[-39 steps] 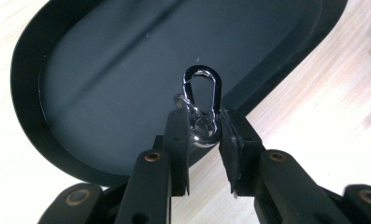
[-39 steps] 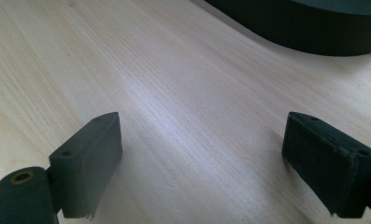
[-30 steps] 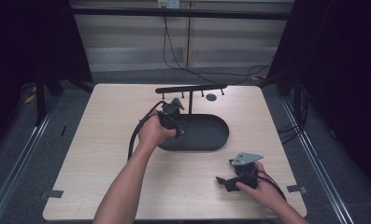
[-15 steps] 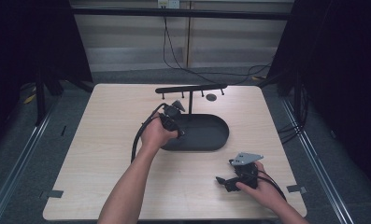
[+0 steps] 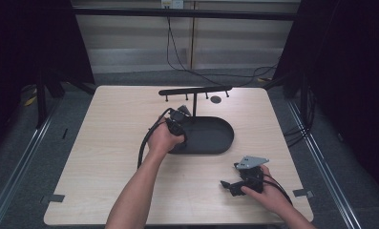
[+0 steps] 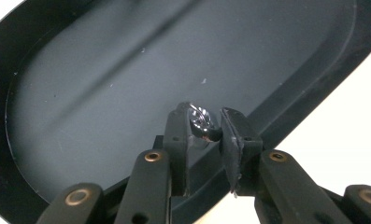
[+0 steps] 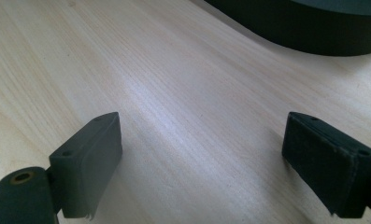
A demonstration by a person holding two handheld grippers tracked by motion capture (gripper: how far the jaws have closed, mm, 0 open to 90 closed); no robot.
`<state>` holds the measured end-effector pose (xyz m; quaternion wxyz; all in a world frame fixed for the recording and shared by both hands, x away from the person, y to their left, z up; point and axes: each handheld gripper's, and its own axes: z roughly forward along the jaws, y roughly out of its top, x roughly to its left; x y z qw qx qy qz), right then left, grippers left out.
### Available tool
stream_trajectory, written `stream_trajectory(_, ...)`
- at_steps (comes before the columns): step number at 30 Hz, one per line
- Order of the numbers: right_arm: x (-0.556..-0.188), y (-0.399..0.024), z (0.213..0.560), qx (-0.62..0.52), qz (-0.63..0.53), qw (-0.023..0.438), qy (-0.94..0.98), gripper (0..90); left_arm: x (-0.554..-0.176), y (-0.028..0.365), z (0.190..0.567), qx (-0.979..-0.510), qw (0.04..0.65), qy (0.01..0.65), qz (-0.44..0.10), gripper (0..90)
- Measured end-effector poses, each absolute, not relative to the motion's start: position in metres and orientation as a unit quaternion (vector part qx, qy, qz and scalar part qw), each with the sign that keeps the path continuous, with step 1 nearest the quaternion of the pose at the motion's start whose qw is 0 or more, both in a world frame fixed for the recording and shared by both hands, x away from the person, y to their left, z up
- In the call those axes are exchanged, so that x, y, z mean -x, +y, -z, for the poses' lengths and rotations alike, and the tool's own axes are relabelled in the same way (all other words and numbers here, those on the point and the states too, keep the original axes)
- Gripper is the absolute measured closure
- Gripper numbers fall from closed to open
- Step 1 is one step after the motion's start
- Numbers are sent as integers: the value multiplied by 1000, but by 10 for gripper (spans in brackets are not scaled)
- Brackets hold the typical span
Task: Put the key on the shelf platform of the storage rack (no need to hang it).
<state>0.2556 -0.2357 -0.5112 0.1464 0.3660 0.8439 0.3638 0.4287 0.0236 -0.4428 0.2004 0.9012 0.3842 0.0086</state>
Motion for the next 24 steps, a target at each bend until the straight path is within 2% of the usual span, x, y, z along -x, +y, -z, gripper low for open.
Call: stream_trajectory(24,-255,-236,511,-367,-363,145,844,119,-428,26,452,-894,218,391,-26,707)
